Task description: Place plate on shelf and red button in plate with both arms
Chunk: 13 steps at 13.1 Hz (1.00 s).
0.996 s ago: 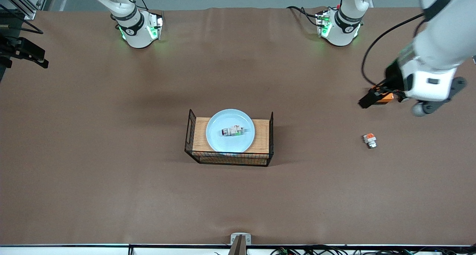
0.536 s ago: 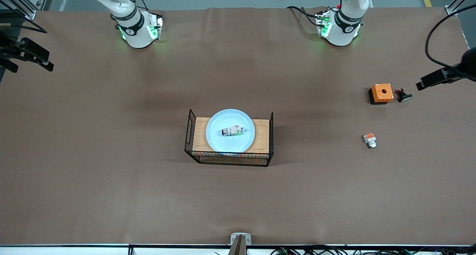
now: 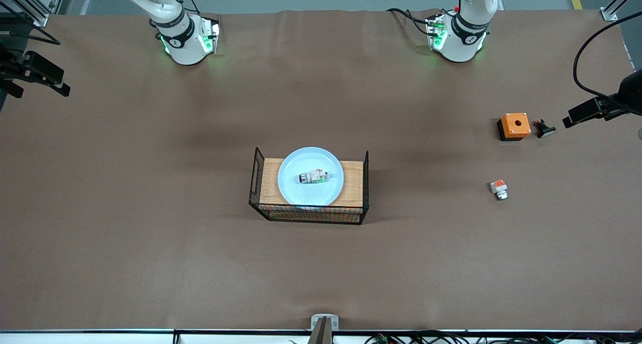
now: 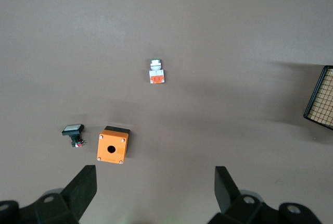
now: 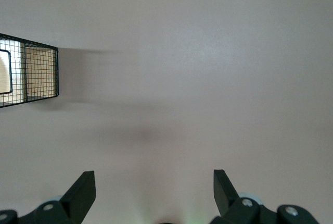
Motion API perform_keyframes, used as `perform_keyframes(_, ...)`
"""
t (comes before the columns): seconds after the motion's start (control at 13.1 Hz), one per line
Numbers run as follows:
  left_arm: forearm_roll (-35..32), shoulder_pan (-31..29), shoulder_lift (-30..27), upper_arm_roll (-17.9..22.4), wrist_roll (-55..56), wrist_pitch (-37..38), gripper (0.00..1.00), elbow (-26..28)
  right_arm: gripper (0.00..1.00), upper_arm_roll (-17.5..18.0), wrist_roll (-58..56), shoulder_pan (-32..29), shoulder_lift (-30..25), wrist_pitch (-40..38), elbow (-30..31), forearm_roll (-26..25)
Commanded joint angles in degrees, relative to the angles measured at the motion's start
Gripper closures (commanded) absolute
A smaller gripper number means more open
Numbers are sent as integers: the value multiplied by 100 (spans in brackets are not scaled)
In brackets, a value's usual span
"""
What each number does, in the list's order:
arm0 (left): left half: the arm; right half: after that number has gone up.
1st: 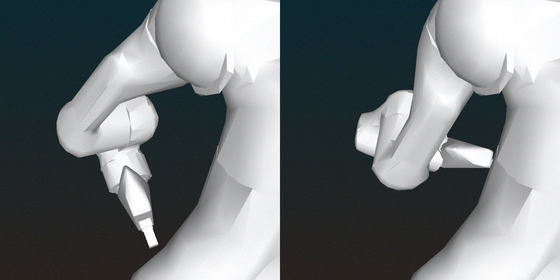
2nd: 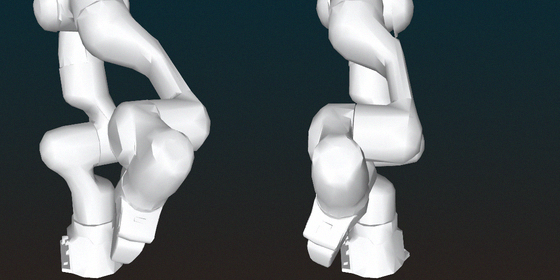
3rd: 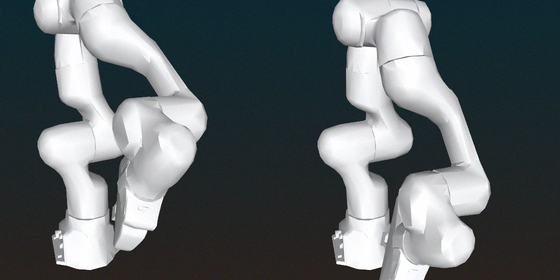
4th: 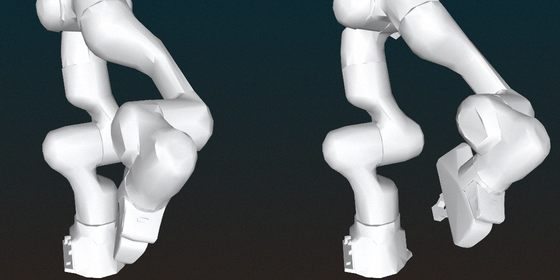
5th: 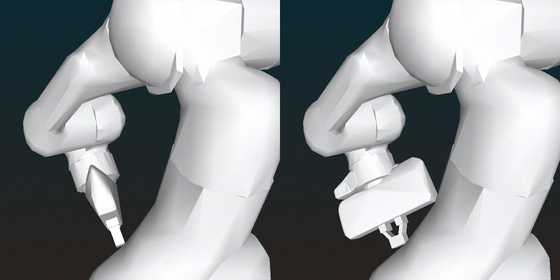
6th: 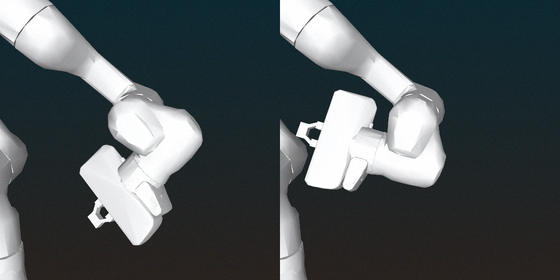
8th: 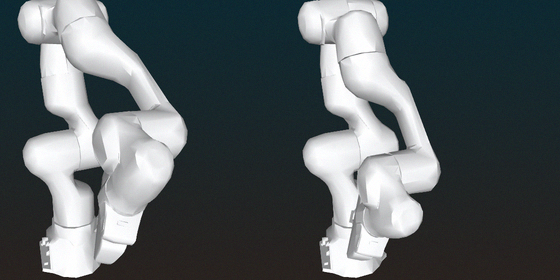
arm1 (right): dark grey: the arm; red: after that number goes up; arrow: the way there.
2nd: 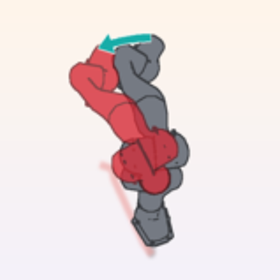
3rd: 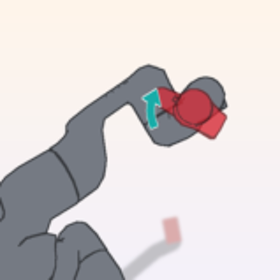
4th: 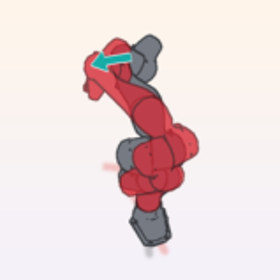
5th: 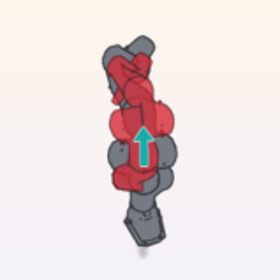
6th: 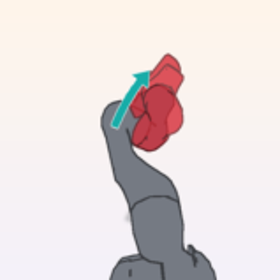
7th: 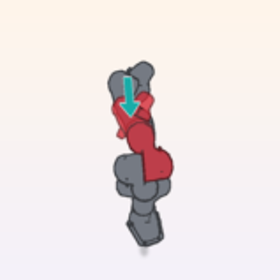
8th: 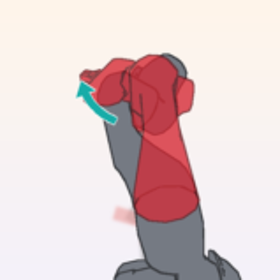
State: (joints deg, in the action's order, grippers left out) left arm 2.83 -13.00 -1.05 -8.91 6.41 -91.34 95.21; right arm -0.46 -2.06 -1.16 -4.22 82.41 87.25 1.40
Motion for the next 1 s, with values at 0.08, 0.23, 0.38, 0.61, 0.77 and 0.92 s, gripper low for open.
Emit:
perform_keyframes(0.08, 87, 60, -229, 38, -61, -252, 0, 156, 0, -16, -76, -42, -193, 12, 239, 124)
perform_keyframes(0.23, 52, 637, -141, 439, -61, -270, 0, 68, 0, -25, -84, -42, -377, 64, 502, 133)
perform_keyframes(0.38, 51, 1734, -132, 1562, -52, -296, 0, 6, 0, -25, -93, -103, -466, 91, 600, 124)
perform_keyframes(0.61, 43, 1871, -97, 1717, -52, -375, 0, -116, 0, 2, -84, -77, -457, 144, 591, -60)
perform_keyframes(0.77, 34, 1836, -62, 1700, -61, -375, 0, -213, 0, 19, -75, -59, -457, 161, 591, -140)
perform_keyframes(0.92, 34, 1626, -61, 1543, -61, -384, 0, -249, 0, 10, -67, -68, -457, 179, 591, -131)
